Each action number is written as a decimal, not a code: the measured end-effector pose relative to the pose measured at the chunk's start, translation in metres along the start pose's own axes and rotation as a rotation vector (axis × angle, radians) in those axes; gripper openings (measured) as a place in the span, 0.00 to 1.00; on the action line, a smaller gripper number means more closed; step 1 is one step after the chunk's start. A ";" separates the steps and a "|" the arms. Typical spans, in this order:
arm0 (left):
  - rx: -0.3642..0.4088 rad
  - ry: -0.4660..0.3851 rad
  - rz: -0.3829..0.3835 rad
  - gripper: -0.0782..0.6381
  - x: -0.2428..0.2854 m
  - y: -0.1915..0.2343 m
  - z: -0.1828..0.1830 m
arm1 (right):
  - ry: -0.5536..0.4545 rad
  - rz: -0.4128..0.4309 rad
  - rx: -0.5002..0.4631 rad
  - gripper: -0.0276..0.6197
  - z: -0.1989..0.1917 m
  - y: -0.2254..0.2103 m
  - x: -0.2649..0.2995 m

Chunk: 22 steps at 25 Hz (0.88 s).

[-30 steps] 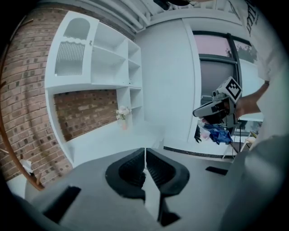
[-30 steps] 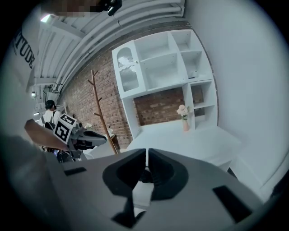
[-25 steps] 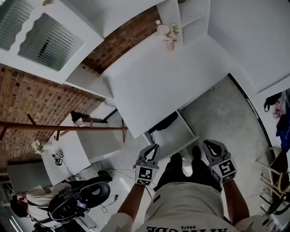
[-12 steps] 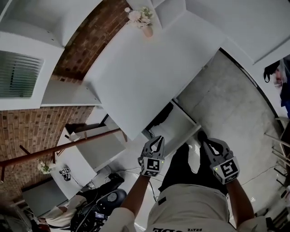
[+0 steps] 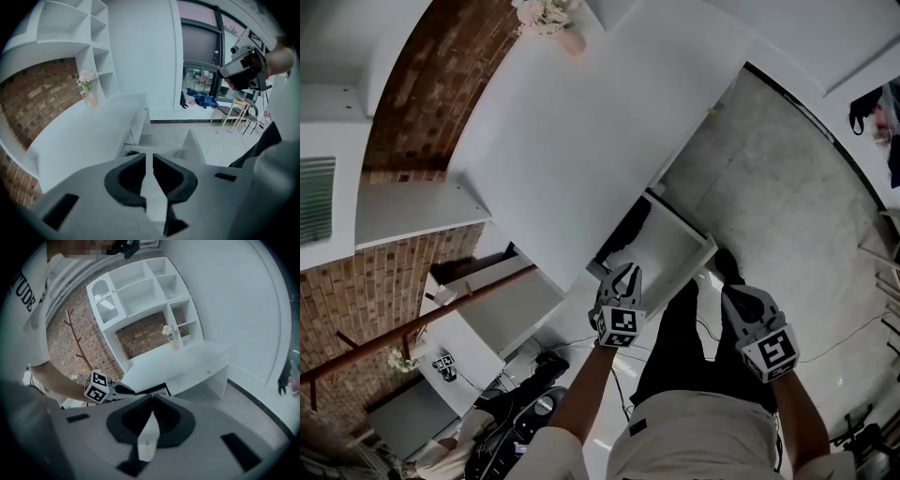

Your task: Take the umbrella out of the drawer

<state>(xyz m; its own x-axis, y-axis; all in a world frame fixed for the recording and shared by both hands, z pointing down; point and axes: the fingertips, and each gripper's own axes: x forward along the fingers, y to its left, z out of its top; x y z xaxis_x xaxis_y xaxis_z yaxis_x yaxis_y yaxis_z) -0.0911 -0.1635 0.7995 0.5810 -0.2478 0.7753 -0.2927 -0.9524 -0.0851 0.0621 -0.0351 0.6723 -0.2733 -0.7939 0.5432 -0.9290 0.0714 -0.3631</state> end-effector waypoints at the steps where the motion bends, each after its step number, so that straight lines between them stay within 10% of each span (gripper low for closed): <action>1: 0.002 0.010 0.001 0.15 0.006 0.002 -0.003 | 0.005 0.000 0.008 0.09 -0.004 -0.001 0.002; 22: 0.049 0.305 0.015 0.35 0.111 0.026 -0.084 | 0.031 0.021 0.119 0.09 -0.072 -0.022 0.071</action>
<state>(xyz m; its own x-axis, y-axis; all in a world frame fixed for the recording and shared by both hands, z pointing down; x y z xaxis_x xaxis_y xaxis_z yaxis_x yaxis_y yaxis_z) -0.0980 -0.2009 0.9355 0.3195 -0.2043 0.9253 -0.2585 -0.9582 -0.1223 0.0453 -0.0493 0.7738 -0.3018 -0.7736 0.5573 -0.8874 0.0143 -0.4608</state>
